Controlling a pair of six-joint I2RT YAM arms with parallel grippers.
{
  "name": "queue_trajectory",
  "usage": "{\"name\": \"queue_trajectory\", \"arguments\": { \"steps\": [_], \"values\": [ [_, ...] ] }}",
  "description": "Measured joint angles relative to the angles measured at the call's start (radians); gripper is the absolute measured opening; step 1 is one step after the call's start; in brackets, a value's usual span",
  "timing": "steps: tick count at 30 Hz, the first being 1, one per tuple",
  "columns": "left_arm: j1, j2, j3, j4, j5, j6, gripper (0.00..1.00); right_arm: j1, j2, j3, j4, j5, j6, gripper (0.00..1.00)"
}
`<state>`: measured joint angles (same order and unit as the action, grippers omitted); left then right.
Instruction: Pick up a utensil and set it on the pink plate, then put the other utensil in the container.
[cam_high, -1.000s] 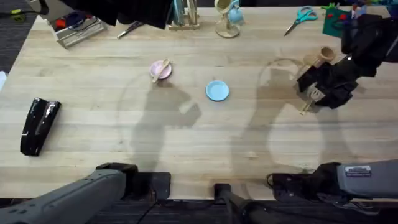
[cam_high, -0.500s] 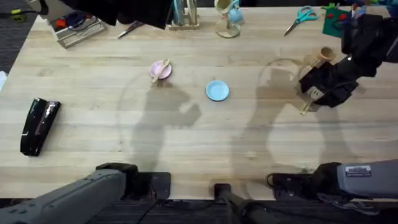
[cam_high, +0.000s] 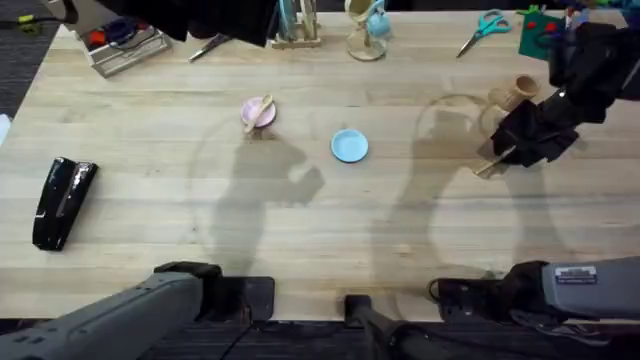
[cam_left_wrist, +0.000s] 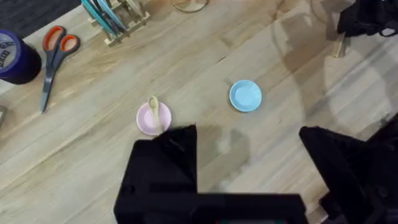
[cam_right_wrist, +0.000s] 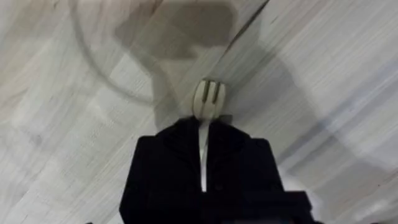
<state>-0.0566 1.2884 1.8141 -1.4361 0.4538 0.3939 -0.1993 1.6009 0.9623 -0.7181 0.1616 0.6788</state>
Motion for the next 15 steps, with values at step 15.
{"name": "queue_trajectory", "arguments": {
  "steps": [15],
  "values": [
    [0.000, 0.000, 0.000, 0.000, 0.000, 0.000, 0.993, 0.000, 0.031, 0.064, -0.129, -0.001, -0.046, 0.031]
  ]
}}
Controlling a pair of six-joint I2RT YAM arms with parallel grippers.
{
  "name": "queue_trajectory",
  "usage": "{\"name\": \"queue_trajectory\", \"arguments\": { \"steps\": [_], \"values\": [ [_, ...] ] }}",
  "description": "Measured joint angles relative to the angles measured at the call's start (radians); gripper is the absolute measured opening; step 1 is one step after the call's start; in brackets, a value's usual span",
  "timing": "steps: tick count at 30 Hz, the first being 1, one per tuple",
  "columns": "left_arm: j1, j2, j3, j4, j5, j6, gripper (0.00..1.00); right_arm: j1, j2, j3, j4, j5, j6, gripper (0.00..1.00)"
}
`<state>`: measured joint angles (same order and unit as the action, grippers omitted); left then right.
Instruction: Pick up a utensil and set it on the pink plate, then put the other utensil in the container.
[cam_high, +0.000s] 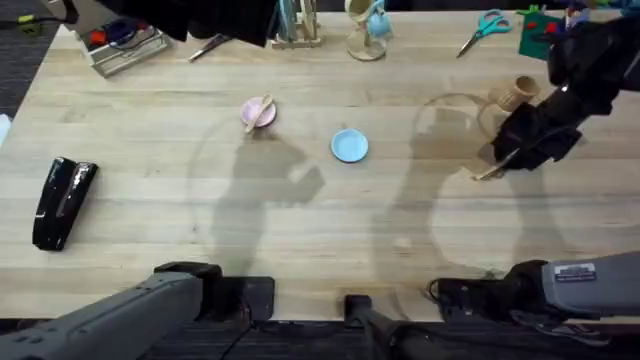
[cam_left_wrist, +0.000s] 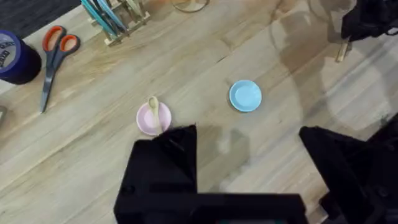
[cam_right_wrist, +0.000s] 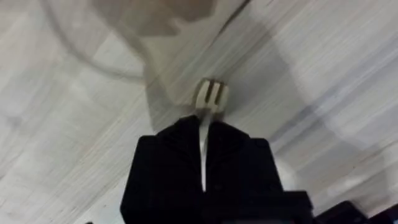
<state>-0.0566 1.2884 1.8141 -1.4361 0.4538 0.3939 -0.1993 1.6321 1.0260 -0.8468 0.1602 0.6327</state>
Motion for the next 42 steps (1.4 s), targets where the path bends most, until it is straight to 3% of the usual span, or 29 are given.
{"name": "queue_trajectory", "arguments": {
  "steps": [5, 11, 14, 15, 22, 26, 34, 42],
  "values": [
    [0.000, 0.000, 0.000, 0.000, 0.000, 0.000, 0.993, 0.007, -0.019, 0.031, -0.012, 0.001, -0.036, 0.031],
    [0.000, 0.000, 0.000, 0.000, 0.000, 0.000, 0.993, 0.026, -0.133, 0.033, -0.031, 0.041, -0.056, 0.031],
    [0.000, 0.000, 0.000, 0.000, 0.000, 0.000, 0.993, 0.036, -0.195, 0.037, -0.040, 0.086, -0.078, 0.031],
    [0.000, 0.000, 0.000, 0.000, 0.000, 0.000, 0.993, 0.055, -0.251, 0.054, -0.049, 0.151, -0.117, 0.031],
    [0.000, 0.000, 0.000, 0.000, 0.000, 0.000, 0.993, 0.120, -0.315, 0.091, -0.042, 0.310, -0.186, 0.031],
    [0.000, 0.000, 0.000, 0.000, 0.000, 0.000, 0.993, 0.179, -0.330, 0.092, -0.021, 0.456, -0.205, 0.031],
    [0.000, 0.000, 0.000, 0.000, 0.000, 0.000, 0.994, 0.261, -0.330, 0.092, 0.126, 0.575, -0.255, 0.031],
    [0.000, 0.000, 0.000, 0.000, 0.000, 0.000, 0.993, 0.310, -0.330, 0.092, 0.232, 0.593, -0.372, 0.031]
  ]
}}
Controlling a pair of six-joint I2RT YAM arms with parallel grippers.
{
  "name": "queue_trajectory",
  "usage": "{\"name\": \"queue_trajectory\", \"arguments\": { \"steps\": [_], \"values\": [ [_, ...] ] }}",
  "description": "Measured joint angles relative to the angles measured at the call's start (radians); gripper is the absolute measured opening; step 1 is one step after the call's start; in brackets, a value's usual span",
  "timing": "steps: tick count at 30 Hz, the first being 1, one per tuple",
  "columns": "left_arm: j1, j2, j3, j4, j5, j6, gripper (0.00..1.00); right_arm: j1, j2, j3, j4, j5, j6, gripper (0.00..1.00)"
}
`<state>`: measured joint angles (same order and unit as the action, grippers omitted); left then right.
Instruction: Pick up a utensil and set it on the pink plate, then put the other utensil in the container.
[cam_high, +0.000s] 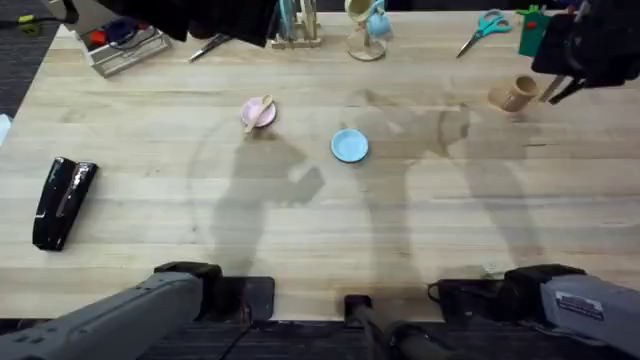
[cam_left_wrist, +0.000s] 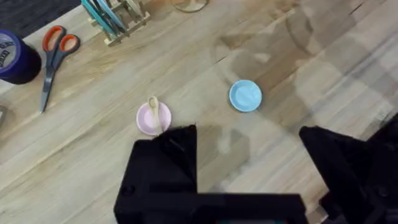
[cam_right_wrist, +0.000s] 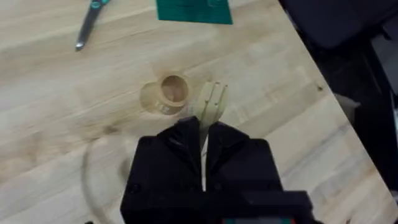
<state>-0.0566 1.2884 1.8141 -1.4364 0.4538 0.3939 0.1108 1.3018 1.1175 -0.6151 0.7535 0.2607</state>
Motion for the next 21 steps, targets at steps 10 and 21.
{"name": "queue_trajectory", "arguments": {
  "steps": [10, 21],
  "values": [
    [0.000, 0.000, 0.000, 0.000, 0.000, 0.000, 0.993, -0.158, -0.134, 0.000, 0.057, -0.386, -0.322, 0.031],
    [0.000, 0.000, 0.000, 0.000, 0.000, 0.000, 0.993, -0.421, -0.170, 0.000, 0.054, -0.777, -0.496, 0.031]
  ]
}}
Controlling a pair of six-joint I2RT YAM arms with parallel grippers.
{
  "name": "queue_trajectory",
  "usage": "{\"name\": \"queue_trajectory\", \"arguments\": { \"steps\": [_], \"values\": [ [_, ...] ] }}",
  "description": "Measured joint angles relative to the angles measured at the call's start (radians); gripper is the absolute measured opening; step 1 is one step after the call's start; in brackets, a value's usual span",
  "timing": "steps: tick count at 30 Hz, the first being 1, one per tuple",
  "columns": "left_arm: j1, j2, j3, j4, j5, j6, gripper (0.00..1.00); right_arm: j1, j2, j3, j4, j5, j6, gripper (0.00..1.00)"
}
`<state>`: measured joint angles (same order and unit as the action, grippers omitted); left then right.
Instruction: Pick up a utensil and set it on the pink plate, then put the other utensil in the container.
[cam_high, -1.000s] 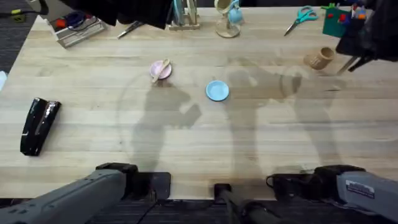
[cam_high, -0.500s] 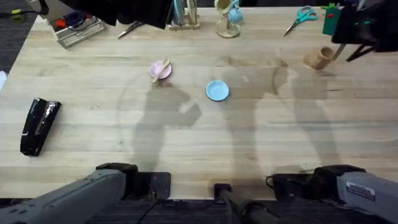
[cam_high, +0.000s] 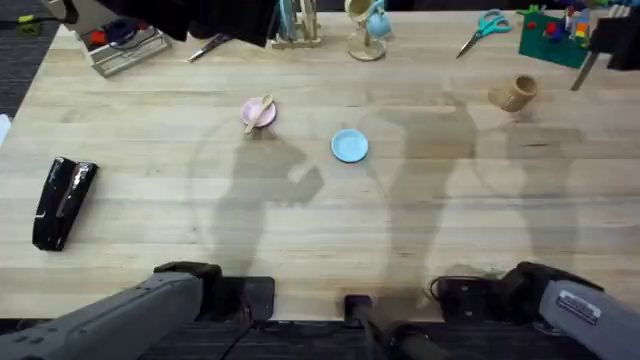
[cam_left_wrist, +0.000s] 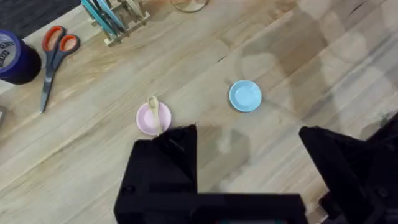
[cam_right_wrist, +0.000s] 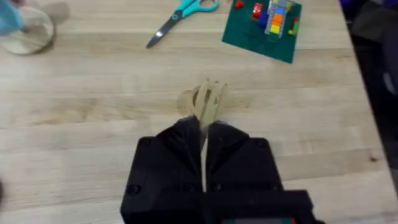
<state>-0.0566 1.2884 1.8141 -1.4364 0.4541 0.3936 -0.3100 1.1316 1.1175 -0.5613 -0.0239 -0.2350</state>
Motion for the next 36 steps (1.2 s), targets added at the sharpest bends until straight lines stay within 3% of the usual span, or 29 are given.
{"name": "queue_trajectory", "arguments": {
  "steps": [11, 18, 19, 25, 26, 28, 36],
  "values": [
    [0.000, 0.000, 0.000, 0.000, 0.000, 0.000, 0.993, -0.229, 0.000, 0.000, 0.030, -0.386, -0.160, 0.031],
    [0.000, 0.000, 0.000, 0.000, 0.000, 0.000, 0.993, -0.287, 0.000, -0.002, 0.040, -0.622, -0.383, 0.031],
    [0.000, 0.000, 0.000, 0.000, 0.000, 0.000, 0.993, -0.322, 0.000, -0.049, 0.130, -0.710, -0.479, 0.031],
    [0.000, 0.000, 0.000, 0.000, 0.000, 0.000, 0.993, -0.407, 0.003, -0.144, 0.202, -0.818, -0.534, 0.031],
    [0.000, 0.000, 0.000, 0.000, 0.000, 0.000, 0.993, -0.461, 0.022, -0.146, 0.216, -0.888, -0.579, 0.031],
    [0.000, 0.000, 0.000, 0.000, 0.000, 0.000, 0.993, -0.481, 0.062, -0.146, 0.218, -0.934, -0.630, 0.031],
    [0.000, 0.000, 0.000, 0.000, 0.002, 0.000, 0.993, -0.476, 0.188, -0.146, 0.313, -1.005, -0.740, 0.031]
  ]
}}
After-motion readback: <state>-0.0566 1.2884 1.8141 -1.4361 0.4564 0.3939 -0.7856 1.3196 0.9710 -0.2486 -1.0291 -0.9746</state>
